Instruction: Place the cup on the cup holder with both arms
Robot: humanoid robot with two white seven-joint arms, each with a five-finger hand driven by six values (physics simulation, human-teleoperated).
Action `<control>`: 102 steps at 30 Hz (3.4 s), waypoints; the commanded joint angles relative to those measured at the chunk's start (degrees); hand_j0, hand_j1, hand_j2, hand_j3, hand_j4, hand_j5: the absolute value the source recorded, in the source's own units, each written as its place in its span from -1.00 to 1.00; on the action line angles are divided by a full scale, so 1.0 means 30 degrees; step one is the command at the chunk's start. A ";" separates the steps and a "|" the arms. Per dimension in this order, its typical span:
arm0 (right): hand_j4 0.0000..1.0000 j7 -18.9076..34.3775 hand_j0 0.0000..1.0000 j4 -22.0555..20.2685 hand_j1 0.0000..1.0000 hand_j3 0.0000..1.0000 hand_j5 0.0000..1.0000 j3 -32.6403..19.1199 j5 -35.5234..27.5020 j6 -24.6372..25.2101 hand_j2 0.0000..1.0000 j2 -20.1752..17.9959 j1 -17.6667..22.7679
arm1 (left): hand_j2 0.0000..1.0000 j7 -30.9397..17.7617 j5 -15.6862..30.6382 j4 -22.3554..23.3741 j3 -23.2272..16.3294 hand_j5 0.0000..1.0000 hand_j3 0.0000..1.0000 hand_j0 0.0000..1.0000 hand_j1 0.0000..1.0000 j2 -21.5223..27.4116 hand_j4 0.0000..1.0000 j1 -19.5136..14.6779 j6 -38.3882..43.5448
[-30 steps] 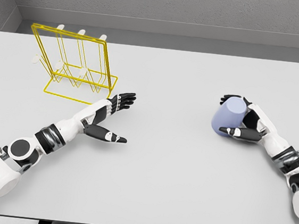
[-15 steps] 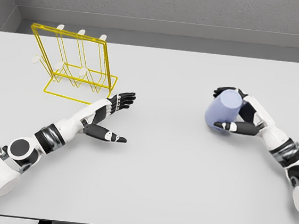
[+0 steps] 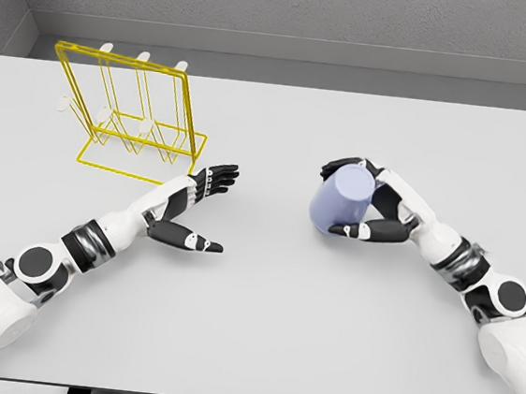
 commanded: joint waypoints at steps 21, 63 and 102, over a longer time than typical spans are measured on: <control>0.43 0.0002 0.43 0.1252 0.43 0.43 0.43 0.1860 0.0918 0.0028 0.43 0.3472 -0.0762 | 1.00 -0.0001 0.0091 0.0018 0.0037 1.00 1.00 1.00 1.00 0.0026 1.00 0.0029 0.0030; 1.00 -0.3222 1.00 0.1165 1.00 1.00 1.00 0.1743 1.1548 0.0028 1.00 -0.4701 -0.4365 | 1.00 -0.0206 0.0384 -0.0246 0.0389 1.00 1.00 1.00 1.00 -0.0970 1.00 0.0673 -0.0146; 1.00 -0.7475 1.00 0.2131 1.00 1.00 1.00 -0.0220 1.5186 0.0028 1.00 -0.6196 -0.4688 | 1.00 -0.0265 0.0003 -0.0099 0.0330 1.00 1.00 1.00 1.00 -0.2493 1.00 0.0644 -0.0117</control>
